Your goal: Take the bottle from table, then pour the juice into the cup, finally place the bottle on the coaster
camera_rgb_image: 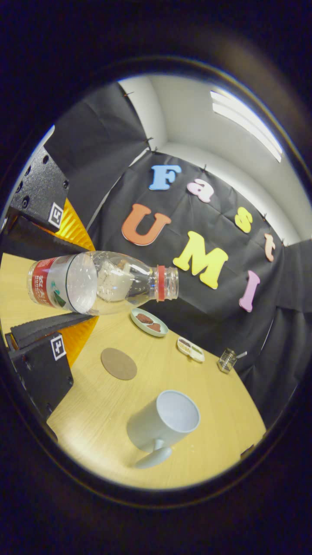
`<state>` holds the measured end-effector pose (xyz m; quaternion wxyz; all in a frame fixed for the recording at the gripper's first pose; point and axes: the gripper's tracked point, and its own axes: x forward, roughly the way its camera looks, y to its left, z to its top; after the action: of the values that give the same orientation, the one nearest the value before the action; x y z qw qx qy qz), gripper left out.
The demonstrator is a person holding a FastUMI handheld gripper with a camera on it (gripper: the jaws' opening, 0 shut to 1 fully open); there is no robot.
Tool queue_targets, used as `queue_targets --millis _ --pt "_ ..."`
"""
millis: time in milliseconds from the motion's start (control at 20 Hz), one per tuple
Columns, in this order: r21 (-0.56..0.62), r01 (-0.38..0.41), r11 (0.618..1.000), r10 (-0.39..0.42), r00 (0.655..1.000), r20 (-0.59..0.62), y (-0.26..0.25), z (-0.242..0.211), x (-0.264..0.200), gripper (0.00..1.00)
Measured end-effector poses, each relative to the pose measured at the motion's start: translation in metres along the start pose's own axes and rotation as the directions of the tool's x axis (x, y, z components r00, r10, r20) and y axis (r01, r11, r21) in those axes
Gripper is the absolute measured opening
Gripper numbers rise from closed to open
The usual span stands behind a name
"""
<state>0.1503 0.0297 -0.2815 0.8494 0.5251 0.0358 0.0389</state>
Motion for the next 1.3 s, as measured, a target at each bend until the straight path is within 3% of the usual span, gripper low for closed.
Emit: queue_targets --millis 150,400,1300 --pt "0.127 -0.021 0.992 0.018 1.0 0.023 -0.002 0.011 0.0 0.74" --pt "0.351 -0.054 0.935 0.038 0.998 0.052 0.002 0.024 0.0 0.74" --pt "0.536 -0.093 0.839 0.057 0.995 0.084 0.021 0.054 0.005 0.74"
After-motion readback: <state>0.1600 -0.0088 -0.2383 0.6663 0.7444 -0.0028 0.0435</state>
